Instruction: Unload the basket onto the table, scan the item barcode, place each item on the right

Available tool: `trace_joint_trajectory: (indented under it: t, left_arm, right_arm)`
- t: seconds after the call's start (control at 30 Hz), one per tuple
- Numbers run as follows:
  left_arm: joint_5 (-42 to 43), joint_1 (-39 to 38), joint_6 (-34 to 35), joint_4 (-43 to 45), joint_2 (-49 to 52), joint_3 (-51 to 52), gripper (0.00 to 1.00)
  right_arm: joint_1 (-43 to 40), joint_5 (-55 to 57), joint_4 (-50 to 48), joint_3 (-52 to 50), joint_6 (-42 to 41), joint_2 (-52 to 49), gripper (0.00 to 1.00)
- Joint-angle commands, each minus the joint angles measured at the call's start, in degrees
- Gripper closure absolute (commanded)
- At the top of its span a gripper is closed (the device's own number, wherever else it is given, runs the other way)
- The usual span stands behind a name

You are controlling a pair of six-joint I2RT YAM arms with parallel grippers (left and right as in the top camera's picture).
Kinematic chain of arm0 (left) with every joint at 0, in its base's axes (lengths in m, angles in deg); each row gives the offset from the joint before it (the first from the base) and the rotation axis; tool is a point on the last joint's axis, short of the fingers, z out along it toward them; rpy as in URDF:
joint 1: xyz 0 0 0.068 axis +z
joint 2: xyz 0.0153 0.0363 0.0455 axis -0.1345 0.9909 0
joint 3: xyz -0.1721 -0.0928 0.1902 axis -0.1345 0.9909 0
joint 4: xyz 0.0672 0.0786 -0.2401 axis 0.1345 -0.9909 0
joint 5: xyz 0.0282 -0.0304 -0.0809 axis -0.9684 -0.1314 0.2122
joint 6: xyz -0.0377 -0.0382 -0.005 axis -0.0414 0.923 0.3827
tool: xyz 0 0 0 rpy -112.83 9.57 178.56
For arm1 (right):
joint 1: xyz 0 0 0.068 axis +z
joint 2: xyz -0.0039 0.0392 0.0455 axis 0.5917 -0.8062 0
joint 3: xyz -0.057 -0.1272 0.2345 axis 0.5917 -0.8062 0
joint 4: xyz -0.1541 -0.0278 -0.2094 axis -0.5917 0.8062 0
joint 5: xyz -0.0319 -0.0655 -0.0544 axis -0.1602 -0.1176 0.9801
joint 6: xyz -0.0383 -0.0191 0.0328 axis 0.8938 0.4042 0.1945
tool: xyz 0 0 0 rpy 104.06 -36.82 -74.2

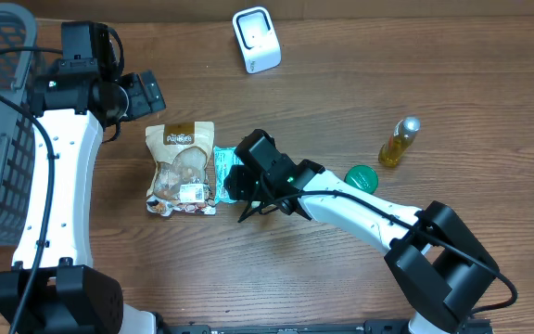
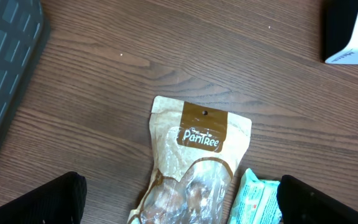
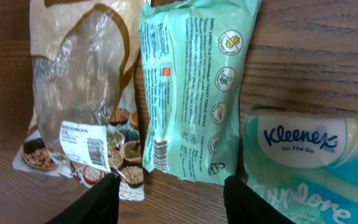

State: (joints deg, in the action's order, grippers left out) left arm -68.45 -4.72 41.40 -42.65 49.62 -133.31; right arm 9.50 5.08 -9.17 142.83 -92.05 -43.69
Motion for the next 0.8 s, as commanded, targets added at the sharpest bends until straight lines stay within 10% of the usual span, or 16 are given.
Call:
trace_joint_trajectory:
  t: [0.0,0.47,0.57,0.77]
  left_arm:
    - [-0.2,-0.4,-0.4,0.0,-0.1,-0.5,0.01]
    - [-0.2,-0.4,-0.4,0.0,-0.1,-0.5,0.01]
    - [-0.2,-0.4,-0.4,0.0,-0.1,-0.5,0.00]
    - [-0.2,-0.4,-0.4,0.0,-0.1,-0.5,0.00]
  right_arm:
    - [-0.2,-0.7,0.1,0.3,2.5,-0.3,0.50]
    - [-6.5,-0.5,5.0,0.3,7.9,-0.3,0.53]
    - [-6.9,1.6,8.0,0.3,7.9,-0.3,0.30]
    - [-6.9,2.0,12.9,0.3,7.9,-0.3,0.32]
